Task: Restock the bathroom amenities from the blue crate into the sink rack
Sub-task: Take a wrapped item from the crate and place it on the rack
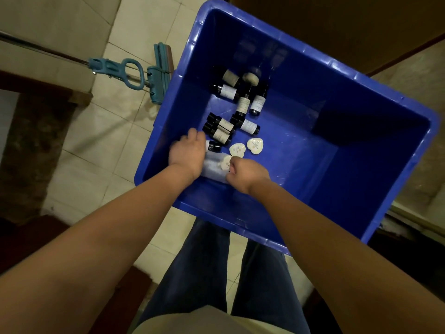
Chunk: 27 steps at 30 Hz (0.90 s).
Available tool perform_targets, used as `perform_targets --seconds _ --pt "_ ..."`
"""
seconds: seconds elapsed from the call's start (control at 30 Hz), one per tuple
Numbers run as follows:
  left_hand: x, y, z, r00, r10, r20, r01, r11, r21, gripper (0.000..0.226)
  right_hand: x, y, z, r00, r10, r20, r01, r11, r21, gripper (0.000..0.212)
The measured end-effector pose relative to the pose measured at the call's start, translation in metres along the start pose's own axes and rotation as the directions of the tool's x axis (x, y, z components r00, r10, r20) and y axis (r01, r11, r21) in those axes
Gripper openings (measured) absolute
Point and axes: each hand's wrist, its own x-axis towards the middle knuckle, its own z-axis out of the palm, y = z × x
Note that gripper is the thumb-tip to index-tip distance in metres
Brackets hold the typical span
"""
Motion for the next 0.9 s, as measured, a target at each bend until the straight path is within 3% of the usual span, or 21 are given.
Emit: perform_targets --seconds 0.33,0.43,0.53,0.63,0.73,0.9 --pt "0.002 0.001 0.003 0.999 0.039 0.031 -0.040 0.999 0.036 0.046 0.003 0.010 0.008 0.983 -0.007 0.186 -0.015 0.993 0.118 0.020" --pt "0.003 0.002 0.003 0.996 0.079 0.045 -0.081 0.996 0.038 0.038 0.004 0.009 0.011 0.965 -0.006 0.264 -0.005 0.999 0.043 0.036" --pt "0.002 0.005 0.003 0.994 0.098 0.041 -0.100 0.993 0.056 0.032 0.002 0.009 0.010 0.957 0.003 0.290 -0.006 1.000 0.009 0.037" --pt "0.000 0.008 0.004 0.992 0.117 0.037 -0.120 0.990 0.069 0.033 -0.002 0.013 0.002 0.965 0.038 0.260 -0.061 0.995 0.080 0.031" --pt "0.001 0.009 0.005 0.990 0.115 0.080 -0.117 0.993 0.022 0.035 -0.005 0.022 -0.006 0.974 0.107 0.198 -0.136 0.981 0.140 0.010" --pt "0.008 0.011 0.007 0.982 0.146 0.122 -0.160 0.981 0.110 0.051 -0.008 0.039 -0.013 0.978 0.191 0.084 -0.208 0.934 0.291 0.015"
